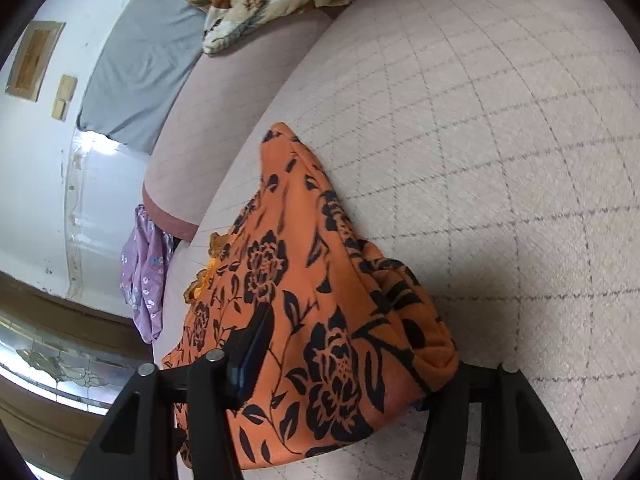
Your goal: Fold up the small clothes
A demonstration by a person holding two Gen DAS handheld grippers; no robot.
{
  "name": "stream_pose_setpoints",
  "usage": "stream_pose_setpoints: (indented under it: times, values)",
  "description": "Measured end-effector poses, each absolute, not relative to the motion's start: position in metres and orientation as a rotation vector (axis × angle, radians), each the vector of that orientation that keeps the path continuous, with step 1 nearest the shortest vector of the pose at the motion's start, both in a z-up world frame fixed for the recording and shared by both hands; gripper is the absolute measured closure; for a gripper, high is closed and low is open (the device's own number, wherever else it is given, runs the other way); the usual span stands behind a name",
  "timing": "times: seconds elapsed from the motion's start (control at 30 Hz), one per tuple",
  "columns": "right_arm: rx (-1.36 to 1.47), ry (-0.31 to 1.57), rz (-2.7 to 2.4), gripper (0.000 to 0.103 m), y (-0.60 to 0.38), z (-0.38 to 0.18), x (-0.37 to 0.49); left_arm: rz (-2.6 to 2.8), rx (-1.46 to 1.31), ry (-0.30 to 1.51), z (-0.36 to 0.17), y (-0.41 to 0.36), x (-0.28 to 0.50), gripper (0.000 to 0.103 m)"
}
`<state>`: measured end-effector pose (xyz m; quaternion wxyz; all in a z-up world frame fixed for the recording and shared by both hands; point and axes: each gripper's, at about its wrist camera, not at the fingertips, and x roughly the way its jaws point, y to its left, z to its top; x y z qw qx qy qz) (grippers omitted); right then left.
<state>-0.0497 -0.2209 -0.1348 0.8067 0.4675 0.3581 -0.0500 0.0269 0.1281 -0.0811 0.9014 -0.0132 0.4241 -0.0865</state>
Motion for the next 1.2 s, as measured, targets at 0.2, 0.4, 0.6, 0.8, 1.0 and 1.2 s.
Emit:
stream_pose_setpoints:
  times: [0.2, 0.4, 0.6, 0.8, 1.0, 1.2]
  values:
    - [0.866, 0.827, -0.121, 0.072, -0.212, -0.138, -0.031, -0.151, 0.176, 0.949, -0.111, 0.099, 0.039, 0.013]
    - [0.733, 0.839, -0.101, 0.084, -0.194, -0.104, -0.018, -0.151, 0.025, 0.894, -0.089, 0.127, 0.038, 0.013]
    - [0.735, 0.932, -0.153, 0.085, -0.189, -0.120, -0.005, -0.275, 0.068, 0.871, -0.073, 0.140, 0.034, 0.011]
    - [0.475, 0.772, 0.041, 0.085, -0.088, -0.015, 0.019, -0.058, -0.272, 0.707, -0.029, 0.257, 0.012, 0.011]
    - [0.228, 0.757, 0.314, 0.085, 0.087, 0.002, 0.031, 0.211, -0.502, 0.734, -0.056, 0.356, 0.005, 0.012]
    - [0.048, 1.014, 0.329, 0.081, 0.193, -0.113, 0.055, 0.186, -0.540, 0.790, -0.070, 0.362, 0.013, 0.012]
